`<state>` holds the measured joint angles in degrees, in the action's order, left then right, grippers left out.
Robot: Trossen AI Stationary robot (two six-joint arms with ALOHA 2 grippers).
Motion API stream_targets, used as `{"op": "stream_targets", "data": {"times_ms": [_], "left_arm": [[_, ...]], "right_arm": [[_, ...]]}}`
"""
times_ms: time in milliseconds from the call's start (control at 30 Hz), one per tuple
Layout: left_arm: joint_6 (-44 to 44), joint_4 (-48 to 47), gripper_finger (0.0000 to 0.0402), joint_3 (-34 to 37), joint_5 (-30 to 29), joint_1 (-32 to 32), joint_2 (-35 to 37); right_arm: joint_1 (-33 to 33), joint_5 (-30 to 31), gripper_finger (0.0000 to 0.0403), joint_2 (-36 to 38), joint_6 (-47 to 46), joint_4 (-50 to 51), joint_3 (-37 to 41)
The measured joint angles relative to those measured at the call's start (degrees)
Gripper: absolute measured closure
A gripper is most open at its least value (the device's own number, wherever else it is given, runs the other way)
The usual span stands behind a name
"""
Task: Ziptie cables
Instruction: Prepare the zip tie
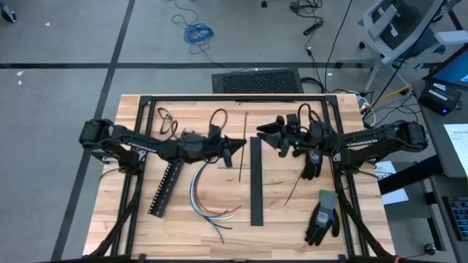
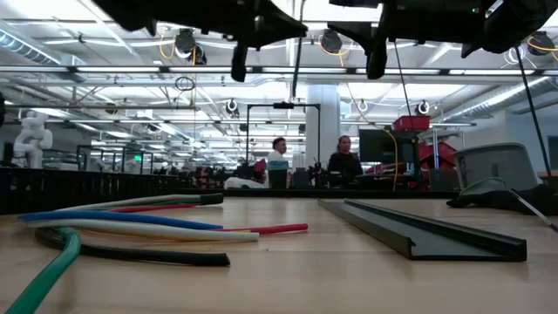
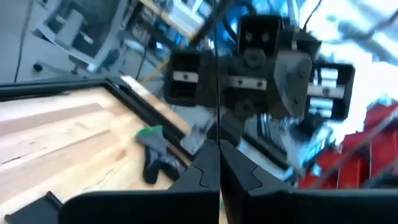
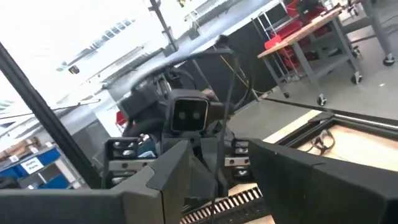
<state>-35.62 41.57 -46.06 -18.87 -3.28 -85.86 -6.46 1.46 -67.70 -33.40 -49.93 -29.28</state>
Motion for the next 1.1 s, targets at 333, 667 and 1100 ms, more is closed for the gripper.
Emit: {"op": "stream_targets", "data": {"times_ms": [333,667,1100], "left_arm": [[0.99,-2.86,0.0401,3.28,2.83,-1.29,-0.04],[3.23,2.87,0.0401,3.21,3.67,-1.25,-0.02],[4.69,4.23,0.0401,3.21,4.79,-1.29,-0.02]], "right_arm": [[-0.31,-0.48,0.0257,-1.75,4.85,10.84,-6.67],[-0.46,-0.27,0.0270,-5.15,4.96,10.98,-8.92],[-0.83,0.06,0.0270,-8.98,-0.41,0.91,-8.92]]}}
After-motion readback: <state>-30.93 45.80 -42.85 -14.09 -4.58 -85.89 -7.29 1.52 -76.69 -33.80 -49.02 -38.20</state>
